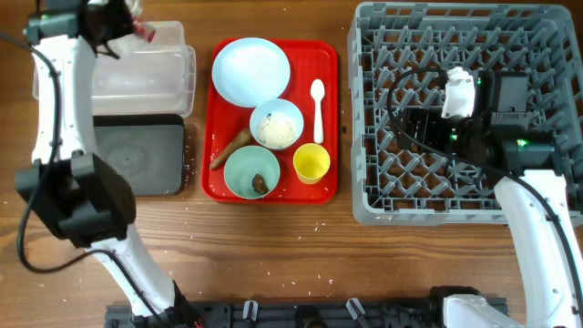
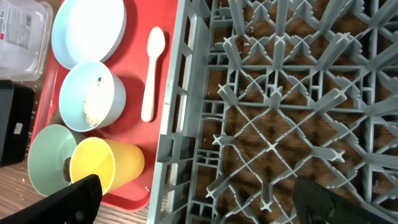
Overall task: Sort waste into correct bins and load items into the dishwasher rack
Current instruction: 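Carry the wrapper left and drop it into the clear plastic bin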
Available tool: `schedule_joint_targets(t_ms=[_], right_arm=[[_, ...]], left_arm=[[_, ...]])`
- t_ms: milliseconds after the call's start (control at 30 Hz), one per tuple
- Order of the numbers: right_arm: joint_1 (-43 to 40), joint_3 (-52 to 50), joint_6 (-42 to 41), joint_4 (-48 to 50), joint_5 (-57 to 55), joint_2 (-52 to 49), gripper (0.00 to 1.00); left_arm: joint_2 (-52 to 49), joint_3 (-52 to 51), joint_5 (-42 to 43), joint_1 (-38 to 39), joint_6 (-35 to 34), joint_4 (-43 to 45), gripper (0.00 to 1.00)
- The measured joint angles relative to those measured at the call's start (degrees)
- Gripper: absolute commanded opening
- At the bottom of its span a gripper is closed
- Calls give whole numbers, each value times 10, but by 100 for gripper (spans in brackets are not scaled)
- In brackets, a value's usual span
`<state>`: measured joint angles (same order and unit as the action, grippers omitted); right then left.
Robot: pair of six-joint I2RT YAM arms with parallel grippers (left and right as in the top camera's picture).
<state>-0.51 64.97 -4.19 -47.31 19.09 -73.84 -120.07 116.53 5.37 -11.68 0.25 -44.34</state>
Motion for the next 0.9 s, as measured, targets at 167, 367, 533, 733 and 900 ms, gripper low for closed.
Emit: schedule_joint_targets(t_ms=[167, 367, 533, 733, 900], right_arm=[[0, 0, 0, 2, 0, 0, 100], [0, 0, 0, 9, 0, 0, 100], [0, 0, 0, 11, 0, 0, 100], [0, 0, -9, 15, 0, 0, 100], [0, 0, -17, 12, 0, 0, 100]], left_arm=[[-85, -1, 0, -7, -4, -7, 100], [-86, -3, 3, -5, -6, -16, 100], [9, -3, 49, 5, -6, -67, 100], [64, 0, 198, 77, -6, -187, 94], [47, 0, 173, 192, -7, -222, 80]])
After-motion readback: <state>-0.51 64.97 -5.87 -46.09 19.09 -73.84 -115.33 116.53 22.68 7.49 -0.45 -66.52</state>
